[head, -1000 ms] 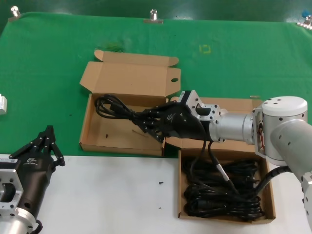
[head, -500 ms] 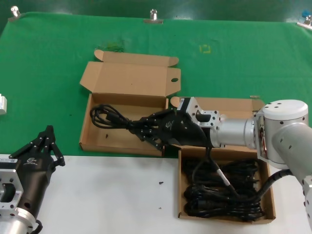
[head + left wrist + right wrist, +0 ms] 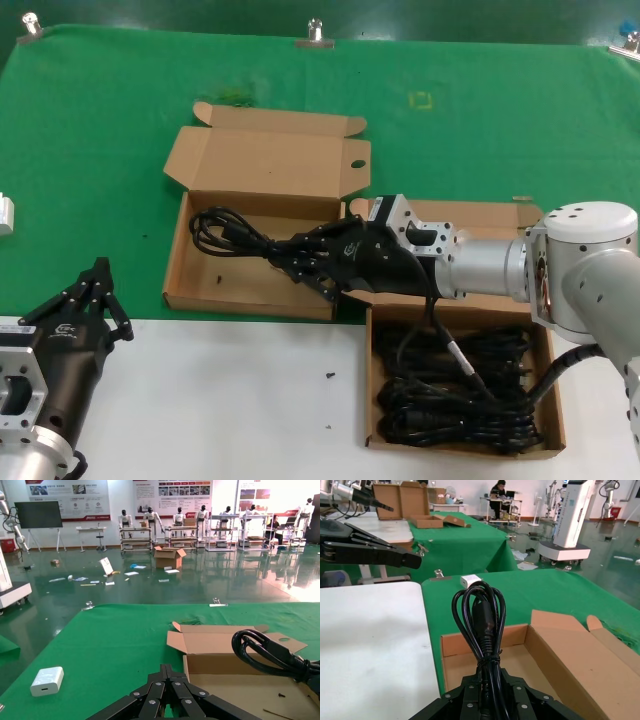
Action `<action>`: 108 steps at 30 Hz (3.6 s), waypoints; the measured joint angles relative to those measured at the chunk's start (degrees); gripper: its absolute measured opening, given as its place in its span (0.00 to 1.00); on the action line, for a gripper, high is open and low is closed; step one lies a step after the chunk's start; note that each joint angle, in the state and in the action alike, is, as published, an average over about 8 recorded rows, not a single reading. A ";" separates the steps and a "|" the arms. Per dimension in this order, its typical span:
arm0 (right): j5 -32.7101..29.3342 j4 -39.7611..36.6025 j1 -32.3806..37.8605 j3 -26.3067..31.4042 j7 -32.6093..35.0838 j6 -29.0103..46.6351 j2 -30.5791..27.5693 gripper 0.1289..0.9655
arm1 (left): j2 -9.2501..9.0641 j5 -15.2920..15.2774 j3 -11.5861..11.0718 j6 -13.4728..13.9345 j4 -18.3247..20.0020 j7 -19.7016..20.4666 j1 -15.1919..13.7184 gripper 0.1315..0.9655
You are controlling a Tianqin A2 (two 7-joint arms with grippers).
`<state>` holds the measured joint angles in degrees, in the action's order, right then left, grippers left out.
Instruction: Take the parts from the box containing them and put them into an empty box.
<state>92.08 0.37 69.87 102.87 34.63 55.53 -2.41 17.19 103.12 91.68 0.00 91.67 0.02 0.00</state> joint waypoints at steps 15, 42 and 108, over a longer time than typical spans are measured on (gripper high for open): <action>-0.05 -0.02 -0.07 0.05 0.06 -0.35 -0.47 0.09 | 0.00 0.00 0.00 0.00 0.00 0.00 0.00 0.01; 0.14 -0.03 0.01 -0.15 0.11 -0.50 -0.37 0.30 | 0.00 0.00 0.00 0.00 0.00 0.00 0.00 0.01; 4.30 34.74 -26.61 -4.36 -13.11 -21.44 -5.86 1.00 | 0.00 0.01 0.00 0.00 0.00 -0.02 0.00 0.91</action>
<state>96.38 35.11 43.27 98.52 21.52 34.08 -8.26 17.19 103.13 91.68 0.00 91.67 -0.01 0.00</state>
